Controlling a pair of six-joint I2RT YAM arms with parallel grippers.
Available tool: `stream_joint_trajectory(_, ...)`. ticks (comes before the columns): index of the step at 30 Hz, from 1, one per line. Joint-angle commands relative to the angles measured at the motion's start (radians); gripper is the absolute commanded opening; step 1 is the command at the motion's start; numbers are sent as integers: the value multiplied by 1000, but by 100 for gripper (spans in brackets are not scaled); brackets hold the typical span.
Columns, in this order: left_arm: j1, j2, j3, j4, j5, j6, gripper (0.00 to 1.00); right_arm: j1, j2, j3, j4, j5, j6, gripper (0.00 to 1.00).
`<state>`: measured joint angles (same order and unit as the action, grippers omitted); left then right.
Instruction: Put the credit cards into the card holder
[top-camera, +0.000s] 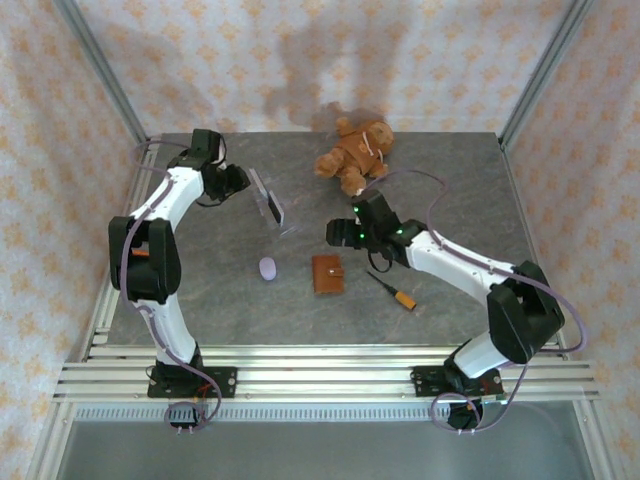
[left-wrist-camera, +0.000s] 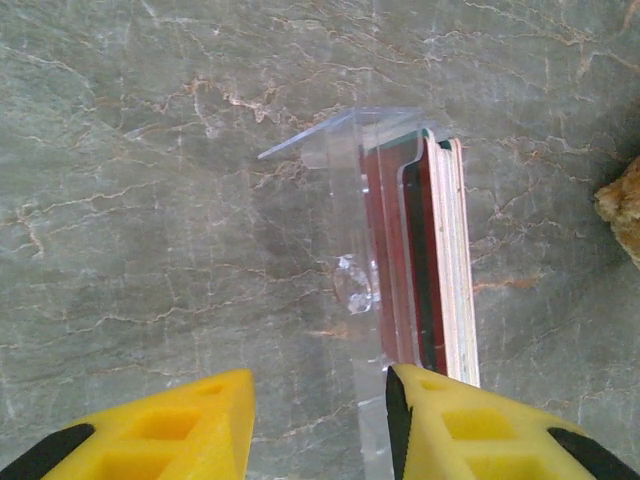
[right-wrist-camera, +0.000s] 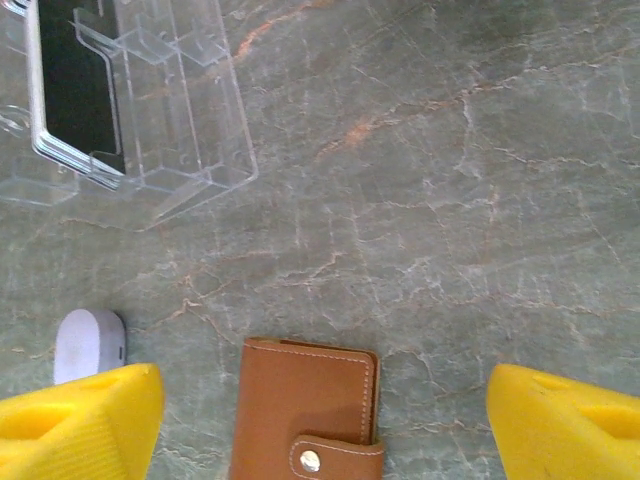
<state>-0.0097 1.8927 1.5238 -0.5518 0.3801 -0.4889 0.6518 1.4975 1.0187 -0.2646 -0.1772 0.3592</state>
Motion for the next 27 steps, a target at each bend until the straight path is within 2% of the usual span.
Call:
stream_joint_trajectory(1, -18, 45, 39, 41, -40, -22, 41, 4, -52, -28, -8, 59, -17, 84)
stream_joint_trajectory(11, -52, 99, 27, 69, -107, -39, 28, 3, -70, -41, -12, 68, -27, 84)
stream_joint_trajectory(13, -53, 97, 8, 80, -100, -45, 22, 4, -77, -38, -27, 77, -28, 84)
stream_joint_trajectory(20, -89, 52, 0, 87, -92, -49, 9, 3, -84, -46, -27, 92, -28, 84)
stream_joint_trajectory(27, -164, 77, 62, 82, -25, -77, 5, 3, -88, -45, -36, 111, -22, 84)
